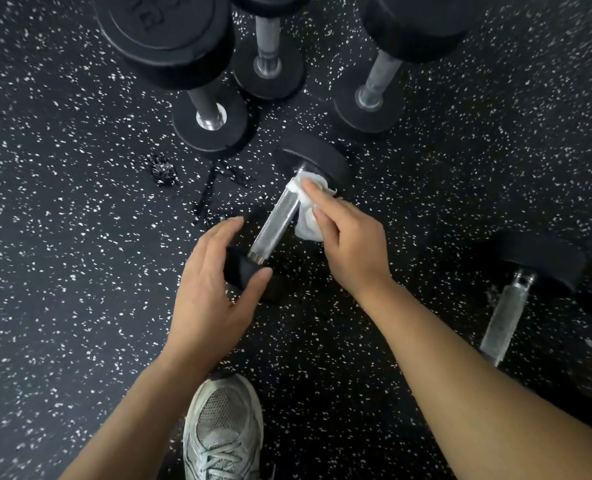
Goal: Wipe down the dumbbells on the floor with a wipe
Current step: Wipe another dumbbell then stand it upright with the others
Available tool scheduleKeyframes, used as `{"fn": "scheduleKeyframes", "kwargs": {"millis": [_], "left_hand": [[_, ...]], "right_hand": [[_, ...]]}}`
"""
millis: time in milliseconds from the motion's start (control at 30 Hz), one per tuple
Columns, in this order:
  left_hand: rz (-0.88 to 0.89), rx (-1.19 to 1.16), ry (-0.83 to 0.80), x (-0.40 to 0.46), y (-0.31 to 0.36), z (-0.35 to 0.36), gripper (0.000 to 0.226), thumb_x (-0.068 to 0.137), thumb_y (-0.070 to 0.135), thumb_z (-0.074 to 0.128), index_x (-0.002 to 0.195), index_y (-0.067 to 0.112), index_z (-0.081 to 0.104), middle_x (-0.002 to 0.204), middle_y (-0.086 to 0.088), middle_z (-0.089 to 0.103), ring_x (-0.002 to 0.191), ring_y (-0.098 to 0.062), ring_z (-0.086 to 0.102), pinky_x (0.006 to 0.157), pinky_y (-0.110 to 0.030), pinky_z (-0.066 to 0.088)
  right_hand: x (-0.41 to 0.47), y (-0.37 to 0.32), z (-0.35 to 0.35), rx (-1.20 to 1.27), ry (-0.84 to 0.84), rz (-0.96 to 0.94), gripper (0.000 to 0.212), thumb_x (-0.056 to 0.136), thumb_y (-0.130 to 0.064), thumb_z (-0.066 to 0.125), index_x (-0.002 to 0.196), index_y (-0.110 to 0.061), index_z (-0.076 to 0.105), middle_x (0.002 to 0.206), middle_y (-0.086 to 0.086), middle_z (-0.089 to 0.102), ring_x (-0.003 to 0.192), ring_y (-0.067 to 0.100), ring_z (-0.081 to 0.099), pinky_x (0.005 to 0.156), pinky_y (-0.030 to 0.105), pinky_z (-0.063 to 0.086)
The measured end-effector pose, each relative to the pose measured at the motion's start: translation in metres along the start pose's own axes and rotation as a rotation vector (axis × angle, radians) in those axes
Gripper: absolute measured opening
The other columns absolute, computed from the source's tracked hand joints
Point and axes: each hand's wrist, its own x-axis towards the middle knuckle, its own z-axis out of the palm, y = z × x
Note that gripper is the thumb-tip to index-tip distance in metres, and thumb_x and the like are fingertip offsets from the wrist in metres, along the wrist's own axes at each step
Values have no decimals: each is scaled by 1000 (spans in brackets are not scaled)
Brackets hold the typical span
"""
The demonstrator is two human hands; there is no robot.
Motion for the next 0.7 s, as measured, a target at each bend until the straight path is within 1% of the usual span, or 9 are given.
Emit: {"fn": "scheduleKeyframes", "kwargs": {"millis": [100,167,233,333,433,533,600,667,700], "left_hand": [[-29,22,15,0,-3,-1,74,89,42,70,154,24,40,150,10,46,138,-1,37,119,-27,29],[-35,34,27,0,-5,-3,74,89,42,71,154,23,40,151,5,47,138,-1,36,120,-31,30],[-35,30,46,1,-7,-4,74,89,38,73,153,21,41,151,2,48,141,-7,38,121,-35,32],[-54,11,58,4,-11,-4,72,92,34,73,154,19,40,154,-1,46,147,-16,39,123,-40,32],[-67,-3,54,7,-14,-7,73,93,34,71,156,19,37,156,-1,45,148,-18,39,123,-39,32],[-44,3,44,7,-17,-7,73,93,32,71,156,17,37,156,-2,45,149,-19,38,123,-41,32],[-30,-8,53,6,-18,-5,71,95,32,71,155,16,38,155,-3,45,149,-18,38,124,-37,30],[-7,-13,66,5,-18,-3,71,93,35,70,154,15,39,155,-3,45,148,-14,36,124,-31,27],[1,-8,70,5,-18,-3,71,93,37,70,154,15,39,155,-1,44,148,-11,34,125,-29,26]], "right_hand": [[14,-7,5,-32,-24,19,42,109,-22,47,146,-38,56,117,-8,74,95,6,66,75,22,49],[22,-12,9,-37,-37,29,42,109,-23,46,146,-39,55,118,-7,74,98,9,68,76,28,51],[27,-16,16,-56,-64,30,42,110,-23,45,147,-40,54,118,-4,74,99,14,69,77,31,52],[24,-22,28,-112,-116,-46,44,110,-21,45,151,-35,50,122,0,74,98,19,73,73,26,49],[11,-28,32,-168,-259,-196,56,102,-11,49,154,-32,47,119,-1,74,84,21,74,67,26,52],[3,-32,33,-248,-455,-344,61,101,-13,54,156,-39,42,104,-9,70,69,18,67,57,32,50],[8,-29,31,-170,-442,-386,52,105,-20,56,152,-37,47,103,-10,72,72,16,68,60,33,54],[20,-25,28,39,-339,-289,41,109,-29,49,150,-34,51,116,-8,75,87,14,74,72,37,60],[25,-24,26,103,-277,-213,42,111,-33,46,152,-34,49,118,-7,76,90,13,74,76,39,59]]}}
